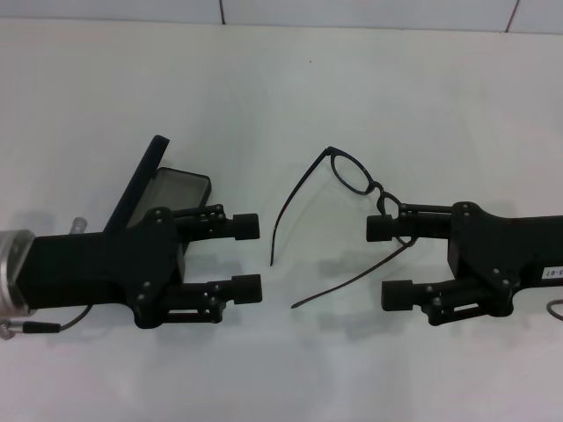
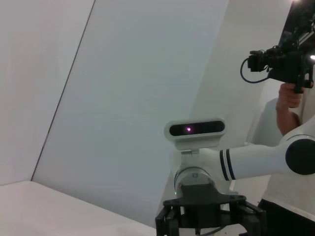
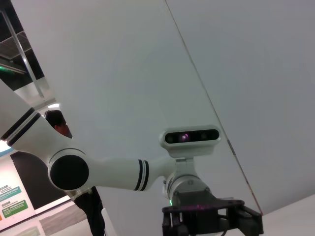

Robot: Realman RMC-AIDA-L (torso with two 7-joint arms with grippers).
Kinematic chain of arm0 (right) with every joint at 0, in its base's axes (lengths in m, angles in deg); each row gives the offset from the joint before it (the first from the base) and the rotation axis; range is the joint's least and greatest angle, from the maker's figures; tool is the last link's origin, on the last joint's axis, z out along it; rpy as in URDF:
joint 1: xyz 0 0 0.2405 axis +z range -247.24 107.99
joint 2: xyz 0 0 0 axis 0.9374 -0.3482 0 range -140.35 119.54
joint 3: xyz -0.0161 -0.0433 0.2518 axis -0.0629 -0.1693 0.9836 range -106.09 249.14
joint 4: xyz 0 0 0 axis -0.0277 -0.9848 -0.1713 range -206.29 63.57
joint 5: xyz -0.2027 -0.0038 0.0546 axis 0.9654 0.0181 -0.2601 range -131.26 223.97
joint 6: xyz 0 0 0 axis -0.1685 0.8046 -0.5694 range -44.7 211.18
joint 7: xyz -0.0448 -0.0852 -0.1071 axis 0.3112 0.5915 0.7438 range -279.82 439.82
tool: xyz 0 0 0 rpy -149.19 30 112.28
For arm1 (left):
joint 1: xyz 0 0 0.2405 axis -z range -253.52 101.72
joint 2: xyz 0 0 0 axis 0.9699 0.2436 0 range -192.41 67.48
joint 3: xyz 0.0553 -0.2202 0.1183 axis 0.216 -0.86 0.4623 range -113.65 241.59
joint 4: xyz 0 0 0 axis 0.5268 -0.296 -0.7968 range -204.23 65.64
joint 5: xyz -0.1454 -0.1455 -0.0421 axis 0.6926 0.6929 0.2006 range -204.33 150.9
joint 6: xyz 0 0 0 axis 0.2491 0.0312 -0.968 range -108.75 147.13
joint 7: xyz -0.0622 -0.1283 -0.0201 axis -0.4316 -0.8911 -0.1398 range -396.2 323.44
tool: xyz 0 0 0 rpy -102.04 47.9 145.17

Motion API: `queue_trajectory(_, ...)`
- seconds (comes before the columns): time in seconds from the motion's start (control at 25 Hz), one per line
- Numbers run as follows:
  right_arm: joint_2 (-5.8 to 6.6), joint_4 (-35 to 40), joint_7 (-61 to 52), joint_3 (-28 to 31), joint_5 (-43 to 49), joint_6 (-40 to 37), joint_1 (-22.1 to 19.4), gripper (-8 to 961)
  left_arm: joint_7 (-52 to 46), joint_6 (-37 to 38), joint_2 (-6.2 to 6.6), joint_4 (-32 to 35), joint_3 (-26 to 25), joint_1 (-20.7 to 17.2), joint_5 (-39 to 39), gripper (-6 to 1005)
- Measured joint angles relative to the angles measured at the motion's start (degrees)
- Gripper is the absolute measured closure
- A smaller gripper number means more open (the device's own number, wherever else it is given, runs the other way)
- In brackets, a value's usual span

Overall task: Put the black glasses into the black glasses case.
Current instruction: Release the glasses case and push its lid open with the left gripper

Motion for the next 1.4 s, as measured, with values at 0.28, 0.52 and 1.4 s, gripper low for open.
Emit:
queue_trajectory(0.28, -0.02, -0.46, 0.13, 0.0, -0.07, 0.43, -0.16, 97, 0.02, 0.0, -0.01, 0.03, 0.03, 0.03, 0.0, 250)
queue_trajectory(0.52, -0.09, -1.7, 1.3, 0.04, -1.67, 0.39, -0.16, 97, -0.32, 0.0, -0.06, 0.05, 0.03, 0.07, 0.0, 254)
queue_trajectory(1.4, 0.88, -2.52, 5.76, 11.19, -3.71, 1.6, -8.45, 99, -76.51, -14.31, -7.44, 75.5, 6.43, -2.47, -63.29, 272)
